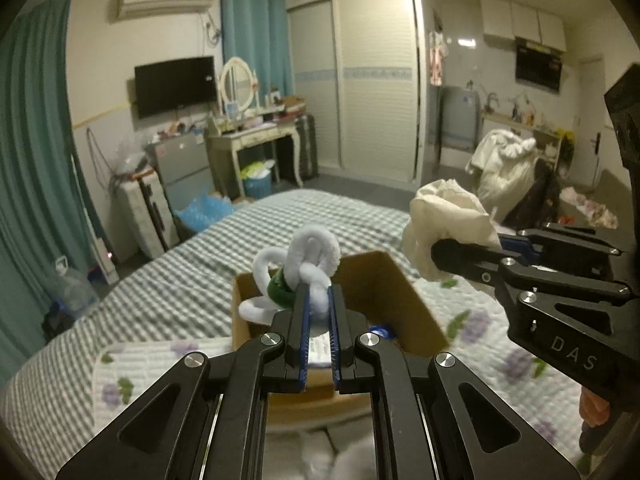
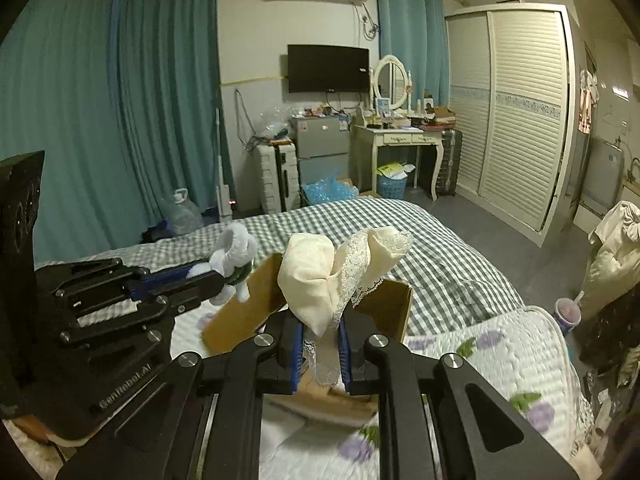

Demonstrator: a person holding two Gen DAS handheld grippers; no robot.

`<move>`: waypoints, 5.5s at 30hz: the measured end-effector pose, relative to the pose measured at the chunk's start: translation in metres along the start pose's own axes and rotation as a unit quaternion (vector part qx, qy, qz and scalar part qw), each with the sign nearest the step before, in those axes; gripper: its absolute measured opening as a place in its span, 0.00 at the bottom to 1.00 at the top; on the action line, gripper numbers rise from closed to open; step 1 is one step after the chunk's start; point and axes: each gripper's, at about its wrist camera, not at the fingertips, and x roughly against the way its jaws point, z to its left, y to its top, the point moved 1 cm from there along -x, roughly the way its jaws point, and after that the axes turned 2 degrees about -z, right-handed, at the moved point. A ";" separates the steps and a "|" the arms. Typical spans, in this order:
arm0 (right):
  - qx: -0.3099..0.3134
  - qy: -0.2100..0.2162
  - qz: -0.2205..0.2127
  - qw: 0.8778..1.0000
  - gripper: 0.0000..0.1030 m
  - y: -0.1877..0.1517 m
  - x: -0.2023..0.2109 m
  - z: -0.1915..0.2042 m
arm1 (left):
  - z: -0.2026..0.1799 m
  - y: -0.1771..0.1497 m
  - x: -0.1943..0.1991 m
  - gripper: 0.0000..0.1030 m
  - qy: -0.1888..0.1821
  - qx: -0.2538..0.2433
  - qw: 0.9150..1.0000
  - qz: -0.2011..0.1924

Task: Organize soft objects
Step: 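Carry both held items over the box and release them inside, then grasp the grey mesh sock with the right tool while the left tool grasps a white sock, then lower both held socks into the box and open both tools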

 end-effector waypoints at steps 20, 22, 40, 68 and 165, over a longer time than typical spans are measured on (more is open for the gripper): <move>-0.057 0.001 0.073 0.996 0.46 -0.055 -0.107 -0.050 | -0.002 -0.026 -0.069 0.14 0.028 0.011 0.997 0.070; -0.060 -0.002 0.064 0.996 0.48 -0.051 -0.096 -0.050 | -0.001 -0.022 -0.059 0.14 0.029 0.008 0.997 0.066; -0.030 -0.032 0.004 0.999 0.63 -0.007 0.043 -0.017 | -0.011 0.022 0.057 0.76 0.047 0.007 0.999 -0.021; 0.013 0.025 0.144 0.989 0.81 -0.160 -0.030 0.084 | 0.046 -0.182 0.062 0.80 0.117 0.079 0.987 0.072; -0.018 0.018 0.024 0.999 0.41 -0.041 -0.098 -0.037 | 0.006 -0.039 -0.076 0.28 0.027 -0.004 0.998 0.057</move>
